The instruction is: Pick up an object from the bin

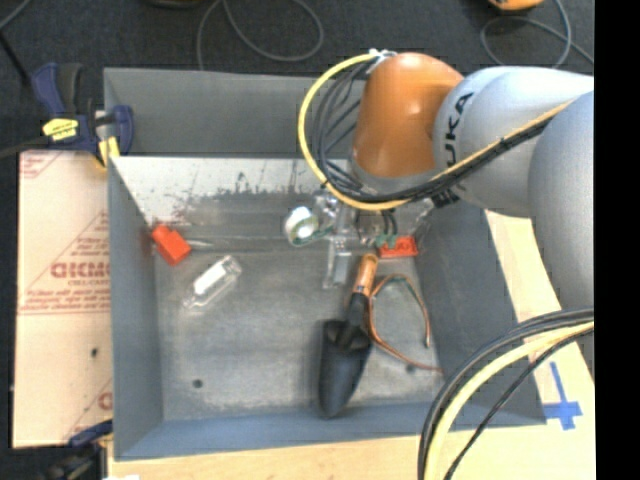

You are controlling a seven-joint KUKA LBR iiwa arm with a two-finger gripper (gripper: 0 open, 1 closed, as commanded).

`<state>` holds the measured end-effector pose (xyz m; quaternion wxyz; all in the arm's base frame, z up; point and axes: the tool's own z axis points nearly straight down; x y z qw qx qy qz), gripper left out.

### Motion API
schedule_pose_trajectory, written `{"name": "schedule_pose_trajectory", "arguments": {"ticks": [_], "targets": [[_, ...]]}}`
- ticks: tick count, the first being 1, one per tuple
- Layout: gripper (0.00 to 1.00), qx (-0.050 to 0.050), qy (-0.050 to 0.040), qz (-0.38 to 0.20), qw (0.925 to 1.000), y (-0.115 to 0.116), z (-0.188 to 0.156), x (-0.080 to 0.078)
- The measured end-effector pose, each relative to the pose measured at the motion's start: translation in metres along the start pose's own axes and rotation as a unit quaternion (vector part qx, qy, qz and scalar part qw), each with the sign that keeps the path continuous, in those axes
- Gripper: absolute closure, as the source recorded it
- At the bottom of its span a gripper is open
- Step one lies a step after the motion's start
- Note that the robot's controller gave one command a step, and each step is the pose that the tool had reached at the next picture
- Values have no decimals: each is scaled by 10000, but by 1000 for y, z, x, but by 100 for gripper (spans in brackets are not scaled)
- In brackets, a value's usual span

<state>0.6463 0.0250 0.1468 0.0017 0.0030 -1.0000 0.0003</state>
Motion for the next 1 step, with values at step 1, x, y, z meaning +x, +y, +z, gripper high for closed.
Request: {"name": "schedule_pose_trajectory", "arguments": {"ticks": [1], "targets": [[0,-2,-31,1,10000,0,-5,-1]]}}
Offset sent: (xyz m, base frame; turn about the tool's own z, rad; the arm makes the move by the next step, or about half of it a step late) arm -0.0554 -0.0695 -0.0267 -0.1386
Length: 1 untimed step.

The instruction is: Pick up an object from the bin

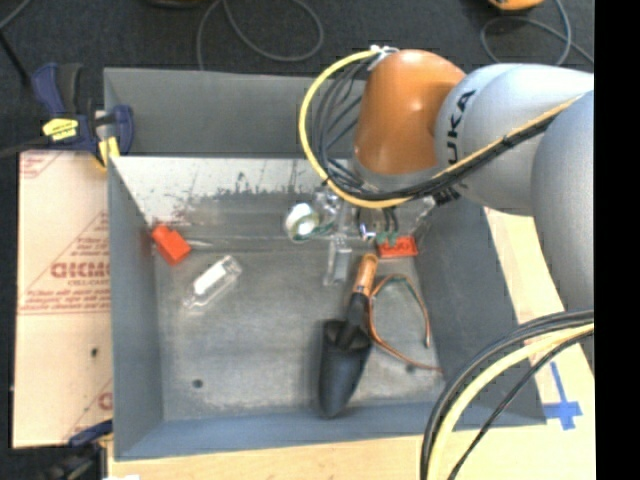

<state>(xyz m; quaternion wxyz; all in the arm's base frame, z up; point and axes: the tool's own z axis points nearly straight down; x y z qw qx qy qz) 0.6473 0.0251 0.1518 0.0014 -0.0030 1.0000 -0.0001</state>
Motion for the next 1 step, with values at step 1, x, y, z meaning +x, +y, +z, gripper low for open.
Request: {"name": "schedule_pose_trajectory", "arguments": {"ticks": [1], "targets": [[0,0,1,-399,9992,-37,17,31]]}}
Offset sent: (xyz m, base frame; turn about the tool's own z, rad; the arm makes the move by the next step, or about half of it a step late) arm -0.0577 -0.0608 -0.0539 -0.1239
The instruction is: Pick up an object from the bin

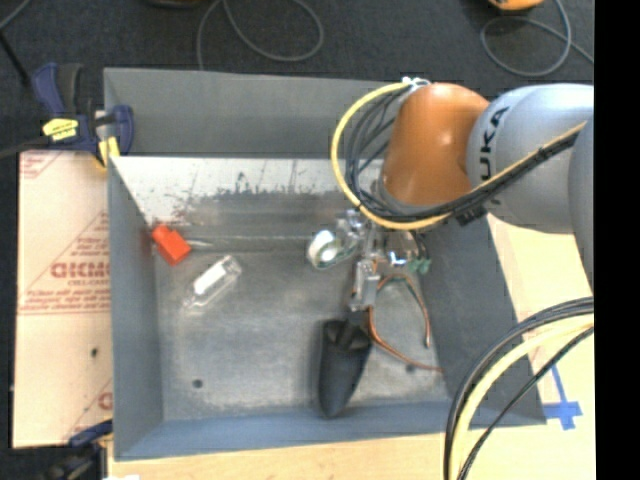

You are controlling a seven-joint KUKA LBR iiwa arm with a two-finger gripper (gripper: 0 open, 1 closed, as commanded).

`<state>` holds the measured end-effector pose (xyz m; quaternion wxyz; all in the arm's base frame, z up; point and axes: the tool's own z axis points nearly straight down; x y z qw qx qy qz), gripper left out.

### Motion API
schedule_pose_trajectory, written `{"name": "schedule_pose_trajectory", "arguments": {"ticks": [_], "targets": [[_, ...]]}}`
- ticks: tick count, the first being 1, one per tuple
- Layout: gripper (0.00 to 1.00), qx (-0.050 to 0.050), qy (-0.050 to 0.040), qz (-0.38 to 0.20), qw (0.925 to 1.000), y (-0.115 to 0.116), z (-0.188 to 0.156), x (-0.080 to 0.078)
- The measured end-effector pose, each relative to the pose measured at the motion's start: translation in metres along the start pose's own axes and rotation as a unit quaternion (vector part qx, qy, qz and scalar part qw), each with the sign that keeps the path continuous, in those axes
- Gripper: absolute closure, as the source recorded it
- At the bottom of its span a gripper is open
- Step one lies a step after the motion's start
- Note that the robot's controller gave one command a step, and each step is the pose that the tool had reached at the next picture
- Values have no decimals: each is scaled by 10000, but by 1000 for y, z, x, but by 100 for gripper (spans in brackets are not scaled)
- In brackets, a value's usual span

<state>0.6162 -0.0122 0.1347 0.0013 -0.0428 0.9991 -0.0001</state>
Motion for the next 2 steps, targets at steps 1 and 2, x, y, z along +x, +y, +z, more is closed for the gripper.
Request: {"name": "schedule_pose_trajectory", "arguments": {"ticks": [1,2], "targets": [[0,11,-16,-194,9998,-21,33,25],[100,1,-12,-1186,9929,-19,53,41]]}}
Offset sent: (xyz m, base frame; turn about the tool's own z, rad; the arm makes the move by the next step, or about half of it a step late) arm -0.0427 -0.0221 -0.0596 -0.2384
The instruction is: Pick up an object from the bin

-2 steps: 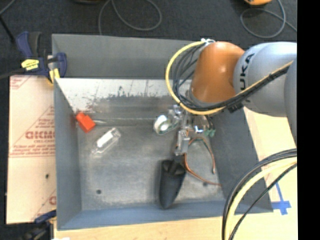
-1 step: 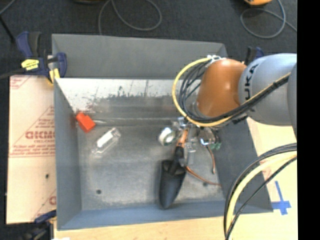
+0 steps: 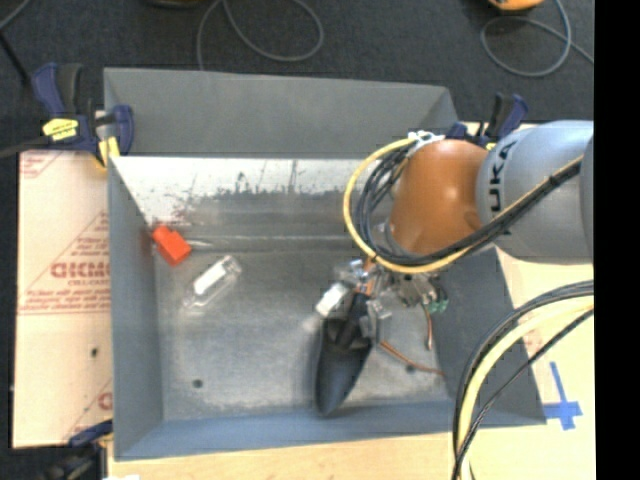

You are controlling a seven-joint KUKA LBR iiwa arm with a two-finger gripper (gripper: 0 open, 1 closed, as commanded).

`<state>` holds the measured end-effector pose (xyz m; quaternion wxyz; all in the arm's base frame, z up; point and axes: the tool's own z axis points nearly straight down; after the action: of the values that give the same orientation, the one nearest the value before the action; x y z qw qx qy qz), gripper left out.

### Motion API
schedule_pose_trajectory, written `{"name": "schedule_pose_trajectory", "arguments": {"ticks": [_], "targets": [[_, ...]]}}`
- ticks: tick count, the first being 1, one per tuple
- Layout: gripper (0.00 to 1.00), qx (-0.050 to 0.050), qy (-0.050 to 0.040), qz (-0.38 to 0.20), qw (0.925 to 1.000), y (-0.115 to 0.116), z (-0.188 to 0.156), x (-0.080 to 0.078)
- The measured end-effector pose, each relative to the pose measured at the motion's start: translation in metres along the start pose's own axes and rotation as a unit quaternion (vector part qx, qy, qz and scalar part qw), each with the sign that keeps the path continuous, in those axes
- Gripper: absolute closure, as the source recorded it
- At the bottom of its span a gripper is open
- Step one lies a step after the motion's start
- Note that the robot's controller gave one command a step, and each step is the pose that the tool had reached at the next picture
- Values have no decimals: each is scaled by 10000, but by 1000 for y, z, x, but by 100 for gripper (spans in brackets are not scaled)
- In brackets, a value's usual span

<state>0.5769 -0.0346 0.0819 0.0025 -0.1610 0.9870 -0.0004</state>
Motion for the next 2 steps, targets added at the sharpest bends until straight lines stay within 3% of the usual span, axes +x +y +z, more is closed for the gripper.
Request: {"name": "schedule_pose_trajectory", "arguments": {"ticks": [1,2], "targets": [[100,0,0,1,10000,0,0,0],[100,6,-41,-535,9986,-8,-18,-34]]}}
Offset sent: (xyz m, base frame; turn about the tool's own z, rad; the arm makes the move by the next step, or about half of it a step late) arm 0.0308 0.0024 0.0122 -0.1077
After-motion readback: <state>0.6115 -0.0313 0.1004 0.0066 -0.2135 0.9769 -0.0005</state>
